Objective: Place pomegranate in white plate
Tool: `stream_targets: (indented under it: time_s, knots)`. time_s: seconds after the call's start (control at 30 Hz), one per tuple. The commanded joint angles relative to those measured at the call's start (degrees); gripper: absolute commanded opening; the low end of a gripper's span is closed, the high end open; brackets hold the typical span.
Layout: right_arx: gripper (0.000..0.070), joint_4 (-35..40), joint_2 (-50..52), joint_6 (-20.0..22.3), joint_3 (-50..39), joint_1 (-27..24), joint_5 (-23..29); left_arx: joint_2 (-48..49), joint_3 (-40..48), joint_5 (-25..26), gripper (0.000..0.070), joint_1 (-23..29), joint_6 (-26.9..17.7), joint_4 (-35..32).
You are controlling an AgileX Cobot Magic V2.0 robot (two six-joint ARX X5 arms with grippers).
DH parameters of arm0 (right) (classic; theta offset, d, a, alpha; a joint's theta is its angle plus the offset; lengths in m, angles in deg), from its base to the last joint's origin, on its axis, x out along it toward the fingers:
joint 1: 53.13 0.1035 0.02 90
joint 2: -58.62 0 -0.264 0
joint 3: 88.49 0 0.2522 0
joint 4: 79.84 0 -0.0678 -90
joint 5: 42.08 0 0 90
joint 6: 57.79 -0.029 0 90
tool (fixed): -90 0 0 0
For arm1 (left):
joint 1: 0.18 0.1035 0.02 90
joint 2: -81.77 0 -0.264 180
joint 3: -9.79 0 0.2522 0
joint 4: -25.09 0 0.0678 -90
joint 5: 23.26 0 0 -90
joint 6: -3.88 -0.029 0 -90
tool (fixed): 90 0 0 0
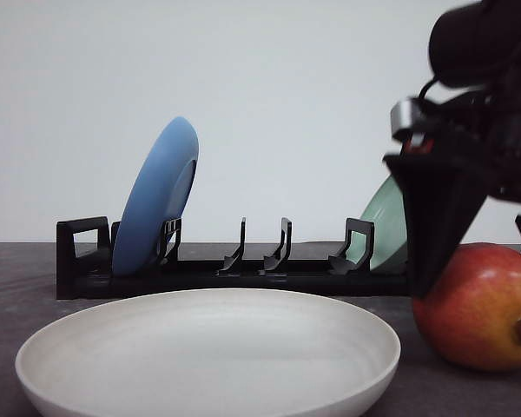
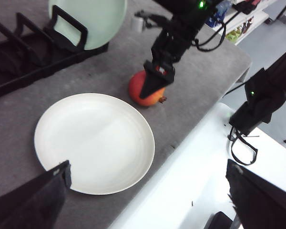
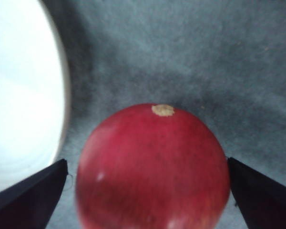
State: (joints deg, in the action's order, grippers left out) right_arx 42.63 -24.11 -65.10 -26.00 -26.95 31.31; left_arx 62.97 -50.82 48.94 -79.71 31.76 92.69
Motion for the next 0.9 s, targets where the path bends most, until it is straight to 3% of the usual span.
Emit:
stream_targets:
  time_s: [0.0,0.07,0.17,0.23,0.47,0.67,0.87]
  knots:
    - [0.0687,0.64,-1.59,-0.21,0.98,0.63,0.61,0.4,-0.2,-1.19,0.0626,-0.83,-0.17,-0.54]
    - [0.064,0.69,-2.51,-0.49,0.98,0.84,0.6,1.04,-0.2,-2.37,0.0626,-0.83,-0.17,-0.55]
    - [0.0481,0.58,-3.24,-1.05,0.99,0.96,0.61,1.45,-0.2,-3.78,0.0626,-0.79,-0.16,-0.59]
    - [0.0431,0.58,-3.35,-1.24,1.11,1.05,0.55,1.5,-0.2,-3.98,0.0626,-0.79,-0.17,-0.67]
    - [0.0427,-4.09,-3.45,-2.55,7.45,2.48,0.58,1.5,-0.2,-5.3,0.0626,-0.79,-0.17,-0.76]
    - [0.0427,-3.48,-4.76,-5.15,14.68,9.7,0.37,1.5,-0.2,-8.1,0.0626,-0.79,-0.13,-1.15]
    - [0.0427,2.35,-8.2,-8.5,17.2,17.77,0.46,1.5,-0.2,-8.19,0.0627,-0.79,-0.13,-1.25]
